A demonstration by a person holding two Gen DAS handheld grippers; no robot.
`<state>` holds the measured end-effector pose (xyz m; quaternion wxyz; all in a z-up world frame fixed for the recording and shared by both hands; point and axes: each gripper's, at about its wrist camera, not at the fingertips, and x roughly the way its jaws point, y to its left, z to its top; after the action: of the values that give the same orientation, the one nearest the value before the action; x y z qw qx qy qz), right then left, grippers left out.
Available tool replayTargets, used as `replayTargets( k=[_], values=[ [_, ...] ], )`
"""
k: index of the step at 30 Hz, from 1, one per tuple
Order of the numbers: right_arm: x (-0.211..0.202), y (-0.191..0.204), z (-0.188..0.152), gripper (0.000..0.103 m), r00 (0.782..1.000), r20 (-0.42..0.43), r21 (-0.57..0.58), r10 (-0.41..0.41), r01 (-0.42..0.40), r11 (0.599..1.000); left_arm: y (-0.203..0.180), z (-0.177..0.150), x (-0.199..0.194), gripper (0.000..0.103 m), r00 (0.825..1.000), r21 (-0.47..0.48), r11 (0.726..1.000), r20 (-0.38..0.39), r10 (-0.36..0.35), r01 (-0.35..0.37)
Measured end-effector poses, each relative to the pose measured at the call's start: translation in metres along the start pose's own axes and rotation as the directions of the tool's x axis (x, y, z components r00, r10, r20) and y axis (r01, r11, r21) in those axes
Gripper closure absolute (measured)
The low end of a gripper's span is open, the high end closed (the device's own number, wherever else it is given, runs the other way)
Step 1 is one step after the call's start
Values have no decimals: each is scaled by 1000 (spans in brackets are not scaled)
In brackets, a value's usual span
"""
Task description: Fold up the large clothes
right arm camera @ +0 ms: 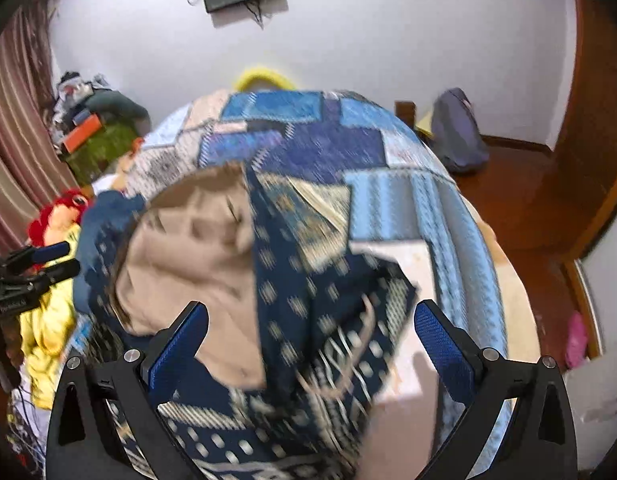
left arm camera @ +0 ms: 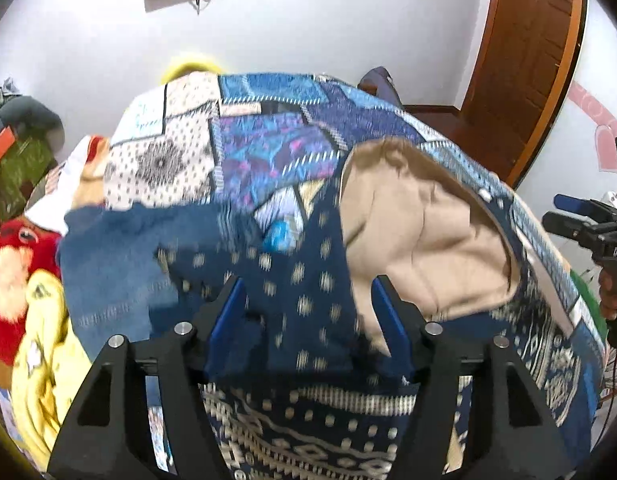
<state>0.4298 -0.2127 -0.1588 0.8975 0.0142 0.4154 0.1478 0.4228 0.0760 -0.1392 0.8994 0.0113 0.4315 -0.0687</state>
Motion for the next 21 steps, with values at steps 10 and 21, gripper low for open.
replayTargets(
  k=[10, 21],
  values=[
    [75, 26, 58, 20, 996, -56, -17, 65, -66, 998, 0, 57, 73, 36, 999, -21, 1000, -44, -17, 16],
    [143, 25, 64, 86, 983, -140, 46, 117, -111, 993, -13, 67, 126, 85, 996, -12, 999, -77, -38, 37]
  ],
)
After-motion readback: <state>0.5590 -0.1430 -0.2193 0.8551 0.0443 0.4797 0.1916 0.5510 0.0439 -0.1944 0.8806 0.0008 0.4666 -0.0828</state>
